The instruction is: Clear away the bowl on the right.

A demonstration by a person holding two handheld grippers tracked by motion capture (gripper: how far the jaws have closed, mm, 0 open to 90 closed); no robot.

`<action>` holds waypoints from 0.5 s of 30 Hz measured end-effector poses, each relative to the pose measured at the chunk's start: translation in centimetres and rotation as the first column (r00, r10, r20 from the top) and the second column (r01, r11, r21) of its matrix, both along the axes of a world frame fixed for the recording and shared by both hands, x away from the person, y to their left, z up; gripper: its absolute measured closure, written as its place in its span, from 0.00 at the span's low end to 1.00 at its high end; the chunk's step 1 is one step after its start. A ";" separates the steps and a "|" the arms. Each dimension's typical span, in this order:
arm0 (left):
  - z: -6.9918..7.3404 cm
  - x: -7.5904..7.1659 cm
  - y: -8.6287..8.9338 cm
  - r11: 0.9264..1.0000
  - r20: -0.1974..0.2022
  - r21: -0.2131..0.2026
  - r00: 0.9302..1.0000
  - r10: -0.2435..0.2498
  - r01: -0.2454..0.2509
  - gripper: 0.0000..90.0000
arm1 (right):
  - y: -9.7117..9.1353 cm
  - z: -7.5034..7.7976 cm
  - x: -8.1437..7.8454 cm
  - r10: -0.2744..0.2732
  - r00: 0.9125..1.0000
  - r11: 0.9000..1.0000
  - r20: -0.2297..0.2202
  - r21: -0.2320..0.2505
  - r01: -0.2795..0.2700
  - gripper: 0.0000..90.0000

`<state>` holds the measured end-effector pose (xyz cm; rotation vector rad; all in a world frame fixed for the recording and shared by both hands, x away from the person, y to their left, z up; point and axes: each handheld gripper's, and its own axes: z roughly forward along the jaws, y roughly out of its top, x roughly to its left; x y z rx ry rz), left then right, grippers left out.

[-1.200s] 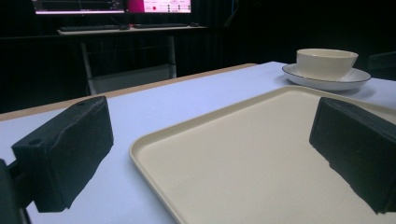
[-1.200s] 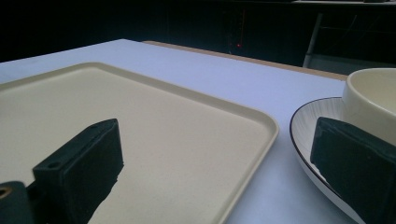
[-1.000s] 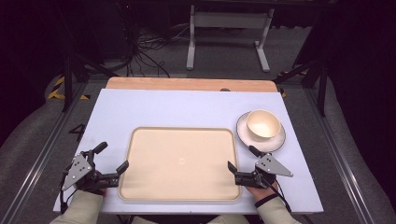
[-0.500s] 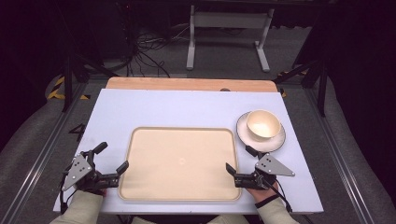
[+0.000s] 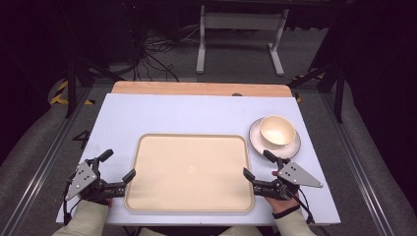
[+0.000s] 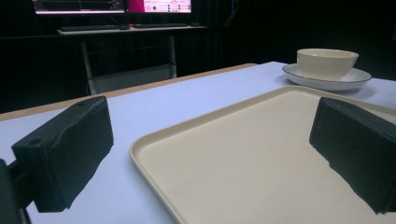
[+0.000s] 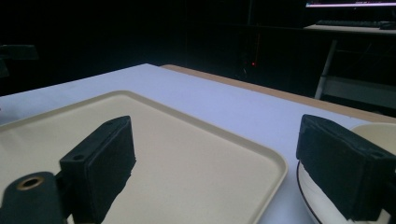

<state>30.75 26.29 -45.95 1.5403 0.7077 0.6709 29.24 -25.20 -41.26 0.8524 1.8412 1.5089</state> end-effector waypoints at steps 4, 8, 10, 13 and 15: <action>0.0 0.0 0.0 1.000 0.003 0.003 1.000 0.000 0.000 0.00 | 0.1 0.4 -0.3 0.005 1.000 1.000 0.020 -0.016 -0.005 0.13; 0.0 0.0 0.0 1.000 0.003 0.005 1.000 -0.001 0.001 0.00 | 0.4 0.6 -0.4 0.000 1.000 0.999 0.021 -0.034 0.001 0.14; 0.0 0.0 0.0 1.000 0.002 0.003 1.000 -0.001 0.001 0.00 | 0.4 0.7 -0.6 -0.022 0.999 0.999 0.043 -0.040 0.024 0.16; 0.0 0.0 0.0 1.000 0.001 0.003 1.000 -0.001 0.001 0.00 | 0.4 0.7 -0.9 -0.059 0.996 0.997 0.069 -0.038 0.062 0.16; 0.0 0.0 0.0 1.000 0.003 0.005 1.000 -0.003 0.003 0.00 | 0.1 0.8 -1.0 -0.109 0.990 0.993 0.092 -0.036 0.113 0.17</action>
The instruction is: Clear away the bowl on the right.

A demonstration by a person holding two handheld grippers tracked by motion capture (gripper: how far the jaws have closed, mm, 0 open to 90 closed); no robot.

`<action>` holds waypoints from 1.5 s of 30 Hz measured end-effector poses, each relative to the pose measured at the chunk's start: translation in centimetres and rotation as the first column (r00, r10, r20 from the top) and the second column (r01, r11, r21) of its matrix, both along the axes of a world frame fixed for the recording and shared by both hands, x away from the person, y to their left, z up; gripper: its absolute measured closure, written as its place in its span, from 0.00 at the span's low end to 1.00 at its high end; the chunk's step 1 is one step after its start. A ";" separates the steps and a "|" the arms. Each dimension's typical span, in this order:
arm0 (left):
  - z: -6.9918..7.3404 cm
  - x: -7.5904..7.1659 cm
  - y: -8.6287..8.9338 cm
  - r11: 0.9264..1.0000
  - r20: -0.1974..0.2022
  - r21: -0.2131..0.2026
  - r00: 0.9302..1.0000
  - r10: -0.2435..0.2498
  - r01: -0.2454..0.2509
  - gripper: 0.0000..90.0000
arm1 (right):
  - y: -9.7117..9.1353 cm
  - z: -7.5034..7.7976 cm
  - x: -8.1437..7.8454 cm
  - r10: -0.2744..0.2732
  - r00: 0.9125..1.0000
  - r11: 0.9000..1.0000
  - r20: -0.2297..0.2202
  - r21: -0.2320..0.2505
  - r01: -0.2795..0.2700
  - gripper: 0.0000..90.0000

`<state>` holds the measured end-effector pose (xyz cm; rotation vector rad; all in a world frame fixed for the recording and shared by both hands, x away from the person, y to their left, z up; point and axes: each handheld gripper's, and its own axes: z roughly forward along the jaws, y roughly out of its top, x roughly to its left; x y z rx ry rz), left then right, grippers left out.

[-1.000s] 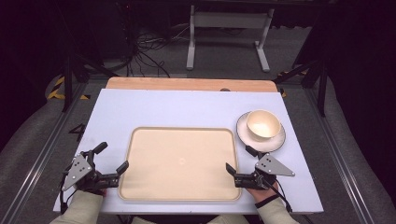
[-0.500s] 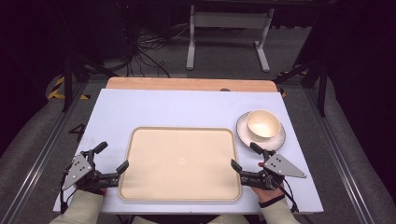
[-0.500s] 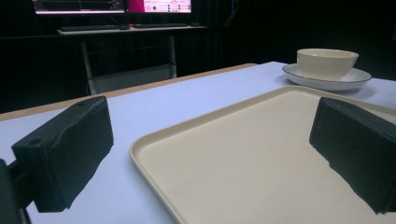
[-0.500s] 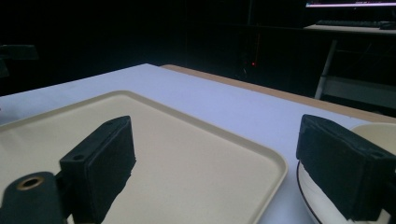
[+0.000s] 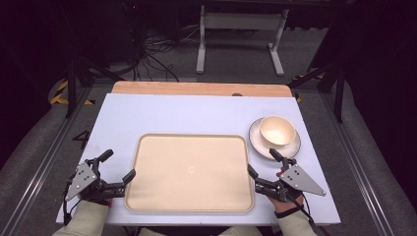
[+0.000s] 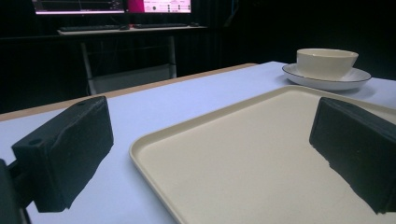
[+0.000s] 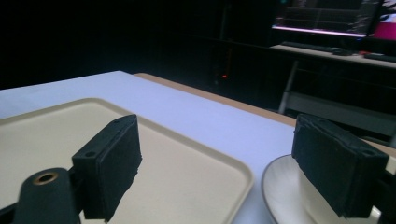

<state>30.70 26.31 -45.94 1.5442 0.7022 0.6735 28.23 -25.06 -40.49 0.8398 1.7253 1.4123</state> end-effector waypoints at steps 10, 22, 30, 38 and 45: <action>0.0 0.0 0.0 1.000 0.001 0.000 1.000 0.001 -0.001 0.00 | -1.2 0.1 -0.2 -0.222 0.973 0.975 0.063 -0.006 0.223 0.16; 0.0 0.0 0.0 1.000 0.002 -0.001 1.000 0.001 -0.001 0.00 | -2.5 0.3 -0.3 -0.371 0.925 0.928 0.074 0.010 0.372 0.07; 0.0 0.0 0.0 1.000 0.001 0.001 1.000 0.001 -0.001 0.00 | -2.8 0.1 -0.5 -0.312 0.947 0.949 0.077 -0.015 0.314 0.30; 0.0 0.0 0.0 1.000 0.001 0.001 1.000 0.001 -0.001 0.00 | -3.4 0.7 -0.6 -0.392 0.916 0.919 0.084 -0.016 0.395 0.26; 0.0 0.0 0.0 1.000 0.000 0.003 1.000 0.003 -0.003 0.00 | -4.0 1.5 -0.2 -0.433 0.900 0.901 0.049 -0.017 0.434 0.30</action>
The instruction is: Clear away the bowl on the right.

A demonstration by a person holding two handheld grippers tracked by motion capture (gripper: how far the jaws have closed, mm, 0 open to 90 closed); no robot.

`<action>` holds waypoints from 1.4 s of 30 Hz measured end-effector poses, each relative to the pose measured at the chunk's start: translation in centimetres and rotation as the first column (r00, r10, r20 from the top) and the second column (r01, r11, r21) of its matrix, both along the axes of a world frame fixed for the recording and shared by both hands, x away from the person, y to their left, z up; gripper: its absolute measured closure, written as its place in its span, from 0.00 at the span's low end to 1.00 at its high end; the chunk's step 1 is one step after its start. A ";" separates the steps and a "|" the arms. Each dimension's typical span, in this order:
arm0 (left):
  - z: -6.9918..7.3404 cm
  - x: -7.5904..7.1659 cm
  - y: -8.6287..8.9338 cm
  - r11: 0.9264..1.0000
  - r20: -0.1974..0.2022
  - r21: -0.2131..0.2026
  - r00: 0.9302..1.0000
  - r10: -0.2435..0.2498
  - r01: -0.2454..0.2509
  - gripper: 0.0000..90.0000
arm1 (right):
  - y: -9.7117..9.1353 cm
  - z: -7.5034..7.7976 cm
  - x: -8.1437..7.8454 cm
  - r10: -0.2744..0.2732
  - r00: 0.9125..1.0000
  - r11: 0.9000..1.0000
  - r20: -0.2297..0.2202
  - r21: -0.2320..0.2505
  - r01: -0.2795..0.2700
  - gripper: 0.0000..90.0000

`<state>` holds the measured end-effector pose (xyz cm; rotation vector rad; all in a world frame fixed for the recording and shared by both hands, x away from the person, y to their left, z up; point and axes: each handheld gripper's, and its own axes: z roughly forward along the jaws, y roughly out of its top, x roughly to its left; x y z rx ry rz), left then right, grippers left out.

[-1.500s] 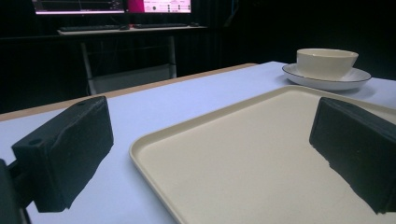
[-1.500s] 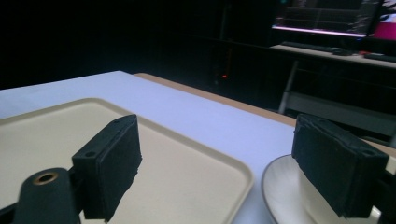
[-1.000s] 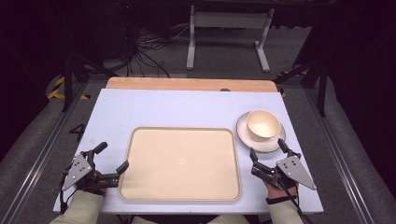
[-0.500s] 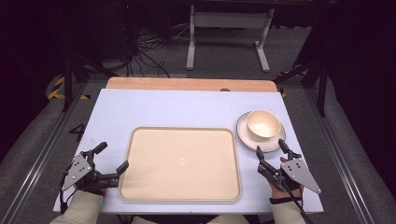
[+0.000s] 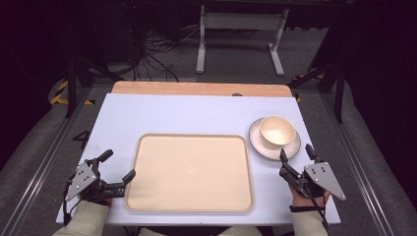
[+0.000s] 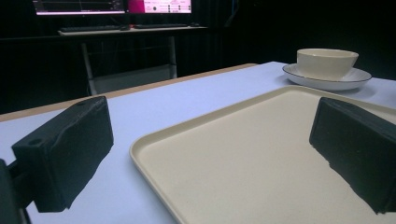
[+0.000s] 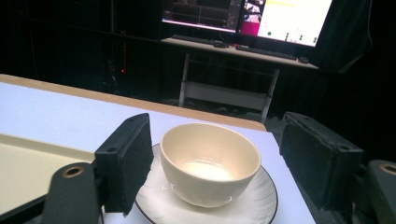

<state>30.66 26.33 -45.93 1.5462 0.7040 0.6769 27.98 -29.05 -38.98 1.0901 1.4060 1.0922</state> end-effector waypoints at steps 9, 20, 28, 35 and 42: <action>0.0 0.0 -0.1 1.000 0.001 0.001 1.000 0.001 -0.001 0.00 | -0.8 0.7 1.8 0.108 0.981 0.994 -0.160 0.003 -0.109 0.54; 0.0 0.0 -0.1 1.000 0.000 0.005 1.000 0.002 -0.002 0.00 | -1.7 2.4 4.8 0.078 0.954 0.997 -0.288 0.050 -0.066 0.56; 0.0 0.0 -0.1 1.000 0.000 0.006 1.000 0.001 -0.001 0.00 | -2.5 3.1 7.5 0.037 0.914 0.996 -0.403 0.094 0.001 0.49; 0.0 0.0 -0.1 1.000 0.001 0.005 1.000 0.001 -0.001 0.00 | -2.9 3.3 8.7 -0.040 0.898 0.997 -0.438 0.043 0.065 0.42; 0.0 0.0 -0.1 1.000 0.002 0.006 1.000 0.000 0.000 0.00 | -3.3 3.6 9.6 -0.071 0.886 0.994 -0.457 0.037 0.099 0.39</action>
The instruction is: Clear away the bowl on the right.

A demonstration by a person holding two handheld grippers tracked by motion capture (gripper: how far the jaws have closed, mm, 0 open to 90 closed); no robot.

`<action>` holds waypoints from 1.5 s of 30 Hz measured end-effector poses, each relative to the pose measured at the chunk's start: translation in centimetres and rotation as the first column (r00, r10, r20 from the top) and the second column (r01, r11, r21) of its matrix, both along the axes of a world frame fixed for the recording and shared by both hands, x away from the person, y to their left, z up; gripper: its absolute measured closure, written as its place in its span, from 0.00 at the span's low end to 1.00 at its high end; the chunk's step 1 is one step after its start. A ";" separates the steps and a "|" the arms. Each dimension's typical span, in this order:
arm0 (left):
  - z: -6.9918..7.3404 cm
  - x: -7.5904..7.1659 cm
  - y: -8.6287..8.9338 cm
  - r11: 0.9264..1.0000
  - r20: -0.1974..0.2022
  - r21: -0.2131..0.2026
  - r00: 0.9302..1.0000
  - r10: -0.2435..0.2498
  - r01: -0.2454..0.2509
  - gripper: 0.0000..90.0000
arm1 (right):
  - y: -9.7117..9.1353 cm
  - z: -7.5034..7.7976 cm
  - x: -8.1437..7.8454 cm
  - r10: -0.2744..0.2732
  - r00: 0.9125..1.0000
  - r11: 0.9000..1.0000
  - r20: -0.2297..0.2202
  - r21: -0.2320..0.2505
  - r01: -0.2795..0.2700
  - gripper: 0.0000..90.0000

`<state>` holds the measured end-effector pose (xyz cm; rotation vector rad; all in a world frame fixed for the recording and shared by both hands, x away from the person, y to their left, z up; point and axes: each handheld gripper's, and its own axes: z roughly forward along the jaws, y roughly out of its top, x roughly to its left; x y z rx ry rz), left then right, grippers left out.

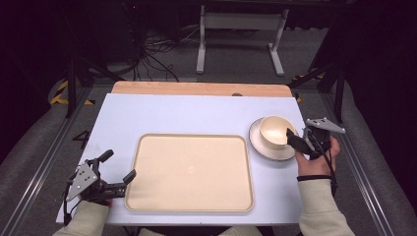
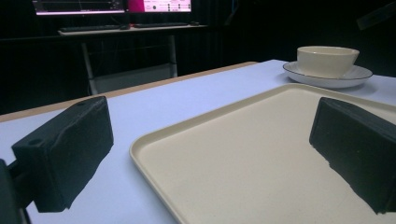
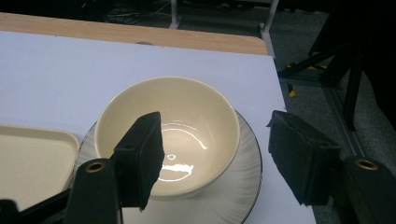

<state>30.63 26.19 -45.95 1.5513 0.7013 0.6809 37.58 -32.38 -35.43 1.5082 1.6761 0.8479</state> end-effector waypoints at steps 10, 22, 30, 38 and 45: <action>0.0 0.0 0.0 1.000 0.002 0.005 1.000 -0.001 0.001 0.00 | -0.8 0.2 2.7 -0.041 0.992 0.999 -0.117 -0.013 0.040 0.44; 0.0 0.0 0.0 1.000 0.002 0.006 1.000 -0.003 0.003 0.00 | -1.2 0.2 6.3 -0.031 0.949 0.999 -0.315 -0.029 0.023 0.48; 0.0 0.0 0.0 1.000 0.003 0.007 1.000 -0.003 0.003 0.00 | -1.4 -0.3 7.8 -0.042 0.910 0.999 -0.413 -0.029 0.033 0.51; 0.0 0.0 0.0 1.000 0.003 0.008 1.000 -0.004 0.004 0.00 | -2.1 -0.9 9.3 -0.036 0.873 0.999 -0.486 0.006 0.044 0.55; 0.0 0.0 0.0 1.000 0.002 0.005 1.000 -0.003 0.003 0.00 | -2.3 -1.5 10.0 -0.027 0.860 0.997 -0.509 0.048 0.060 0.62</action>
